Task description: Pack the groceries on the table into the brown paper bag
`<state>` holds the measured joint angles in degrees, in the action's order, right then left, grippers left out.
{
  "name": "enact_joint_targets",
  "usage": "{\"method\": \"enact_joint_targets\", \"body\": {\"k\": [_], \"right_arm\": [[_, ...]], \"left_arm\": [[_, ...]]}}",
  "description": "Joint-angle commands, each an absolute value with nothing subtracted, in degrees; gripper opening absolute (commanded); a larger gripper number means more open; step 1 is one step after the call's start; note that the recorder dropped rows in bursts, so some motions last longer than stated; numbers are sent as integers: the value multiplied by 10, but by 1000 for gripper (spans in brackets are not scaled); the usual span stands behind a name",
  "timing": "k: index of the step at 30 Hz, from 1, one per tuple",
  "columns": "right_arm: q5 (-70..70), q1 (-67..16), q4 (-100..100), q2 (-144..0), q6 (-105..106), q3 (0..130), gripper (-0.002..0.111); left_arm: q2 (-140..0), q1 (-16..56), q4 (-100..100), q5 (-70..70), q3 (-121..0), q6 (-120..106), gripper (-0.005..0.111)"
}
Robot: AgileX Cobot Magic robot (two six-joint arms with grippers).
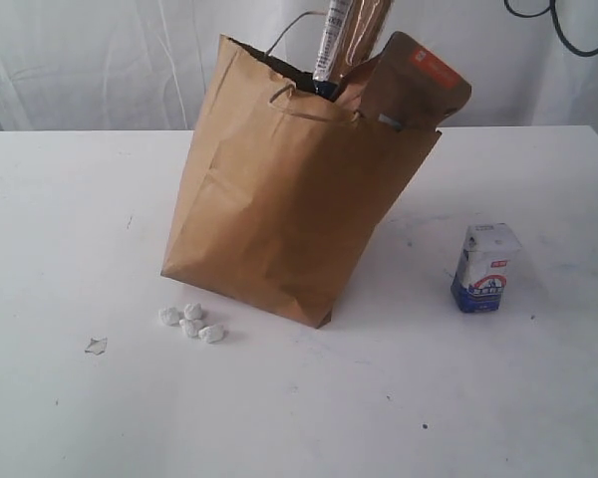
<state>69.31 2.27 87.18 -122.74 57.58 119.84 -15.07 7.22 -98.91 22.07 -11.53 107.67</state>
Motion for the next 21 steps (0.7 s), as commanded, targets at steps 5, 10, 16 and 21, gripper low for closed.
{"method": "enact_joint_targets", "body": {"k": [5,10,16,21], "right_arm": [[700,19,910,-1209,571,1205,33],[700,6,895,-1209,560,1205,42],[700,6,840,-1209,530,1205,42],[700,6,795,-1205,478,1205,42]], "left_arm": [[-147,74,-999,224,-113,1081,0],[-147,74,-999,225,-113,1081,0],[-147,74,-999,220,-113,1080,0],[-147,74,-999,223,-113,1080,0]]}}
